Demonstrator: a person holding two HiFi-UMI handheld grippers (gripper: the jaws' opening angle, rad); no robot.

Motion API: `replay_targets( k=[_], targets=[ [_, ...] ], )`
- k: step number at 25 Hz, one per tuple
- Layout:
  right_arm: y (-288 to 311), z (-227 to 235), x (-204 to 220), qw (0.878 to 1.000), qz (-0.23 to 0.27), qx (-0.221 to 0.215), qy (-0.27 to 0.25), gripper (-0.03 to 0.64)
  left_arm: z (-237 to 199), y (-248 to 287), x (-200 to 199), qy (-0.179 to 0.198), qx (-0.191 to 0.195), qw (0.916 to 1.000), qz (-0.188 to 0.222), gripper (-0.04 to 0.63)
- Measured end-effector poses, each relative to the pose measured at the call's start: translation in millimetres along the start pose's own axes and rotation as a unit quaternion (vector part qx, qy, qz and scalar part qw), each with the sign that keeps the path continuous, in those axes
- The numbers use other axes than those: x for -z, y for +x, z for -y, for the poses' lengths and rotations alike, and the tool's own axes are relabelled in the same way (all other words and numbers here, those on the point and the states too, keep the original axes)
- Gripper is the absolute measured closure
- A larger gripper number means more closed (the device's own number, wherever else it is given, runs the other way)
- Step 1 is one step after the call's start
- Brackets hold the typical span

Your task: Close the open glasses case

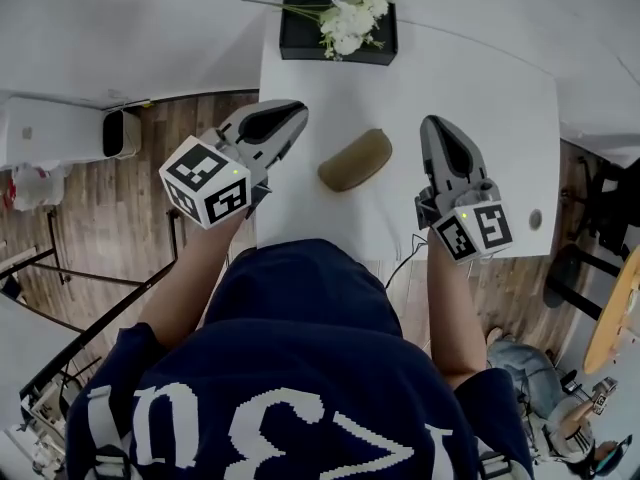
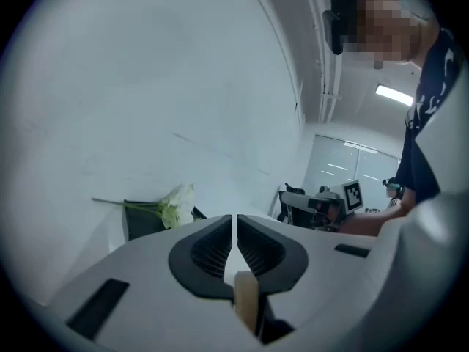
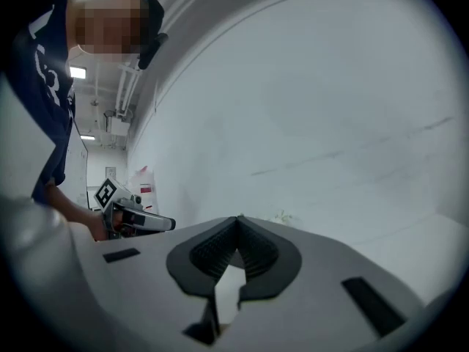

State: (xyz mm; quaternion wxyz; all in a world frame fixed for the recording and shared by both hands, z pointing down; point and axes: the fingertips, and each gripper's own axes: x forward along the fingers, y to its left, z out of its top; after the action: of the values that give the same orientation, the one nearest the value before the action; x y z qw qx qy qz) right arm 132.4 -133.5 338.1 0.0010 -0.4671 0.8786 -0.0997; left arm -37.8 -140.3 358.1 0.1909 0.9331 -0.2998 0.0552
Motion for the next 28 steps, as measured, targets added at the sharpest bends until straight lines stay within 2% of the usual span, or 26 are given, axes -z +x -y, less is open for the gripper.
replay_targets(
  k=[3, 6, 13, 21, 28],
  targets=[
    [-1.6, -10.7, -42.3, 0.999, 0.039, 0.004, -0.032, 0.592, 0.0, -8.1, -32.9, 0.026, -0.034, 0.9980, 0.046, 0.563],
    [-6.1, -18.0, -71.7, 0.996, 0.071, 0.011, -0.047, 0.594, -0.1, -15.7, -54.8, 0.047, -0.060, 0.9943, 0.075, 0.563],
    [-12.8, -32.3, -104.0, 0.992, 0.096, 0.012, -0.076, 0.594, -2.0, -34.6, -85.9, 0.069, -0.109, 0.9841, 0.122, 0.563],
    [-10.5, -39.2, -108.5, 0.992, 0.105, 0.008, -0.074, 0.594, 3.4, -39.1, -97.4, 0.085, -0.117, 0.9818, 0.123, 0.563],
    [-15.2, -43.9, -116.1, 0.991, 0.118, 0.001, -0.058, 0.594, 11.3, -47.7, -107.2, 0.096, -0.134, 0.9765, 0.140, 0.563]
  ],
)
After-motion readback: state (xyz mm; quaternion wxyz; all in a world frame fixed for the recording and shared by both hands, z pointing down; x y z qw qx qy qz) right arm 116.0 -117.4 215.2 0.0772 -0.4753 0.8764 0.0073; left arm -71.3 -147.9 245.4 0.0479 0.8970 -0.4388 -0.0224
